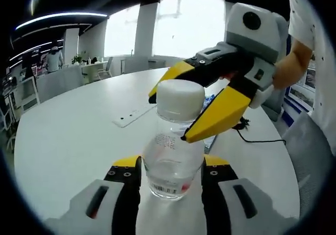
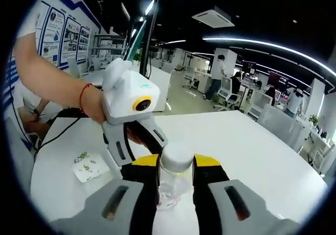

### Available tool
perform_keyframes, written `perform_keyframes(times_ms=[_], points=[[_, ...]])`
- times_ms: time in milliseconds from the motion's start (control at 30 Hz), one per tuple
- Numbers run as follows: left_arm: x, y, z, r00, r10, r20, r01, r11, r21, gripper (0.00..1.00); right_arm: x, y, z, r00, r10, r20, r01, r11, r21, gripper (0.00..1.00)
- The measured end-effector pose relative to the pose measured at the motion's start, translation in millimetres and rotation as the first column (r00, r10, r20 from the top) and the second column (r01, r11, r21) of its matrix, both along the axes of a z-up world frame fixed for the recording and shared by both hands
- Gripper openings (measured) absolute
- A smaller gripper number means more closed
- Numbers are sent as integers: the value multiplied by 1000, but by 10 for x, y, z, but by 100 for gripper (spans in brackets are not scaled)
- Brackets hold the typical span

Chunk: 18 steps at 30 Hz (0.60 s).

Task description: Arrange the tabletop items into an orderly group along one side of the table until the central work area is clear of visible clutter.

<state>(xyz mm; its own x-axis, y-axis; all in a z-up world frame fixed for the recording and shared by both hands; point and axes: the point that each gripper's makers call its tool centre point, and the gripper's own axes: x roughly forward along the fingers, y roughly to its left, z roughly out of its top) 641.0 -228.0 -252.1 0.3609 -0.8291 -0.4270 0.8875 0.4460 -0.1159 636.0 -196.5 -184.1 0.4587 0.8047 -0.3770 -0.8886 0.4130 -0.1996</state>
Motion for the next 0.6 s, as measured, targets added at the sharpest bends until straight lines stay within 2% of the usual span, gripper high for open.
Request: perform_keyframes(times_ms=[600], points=[[-26, 9, -1, 1000, 1, -5, -1, 1000, 4, 50, 3, -16, -20, 1000, -6, -9, 6, 1000, -5, 28]])
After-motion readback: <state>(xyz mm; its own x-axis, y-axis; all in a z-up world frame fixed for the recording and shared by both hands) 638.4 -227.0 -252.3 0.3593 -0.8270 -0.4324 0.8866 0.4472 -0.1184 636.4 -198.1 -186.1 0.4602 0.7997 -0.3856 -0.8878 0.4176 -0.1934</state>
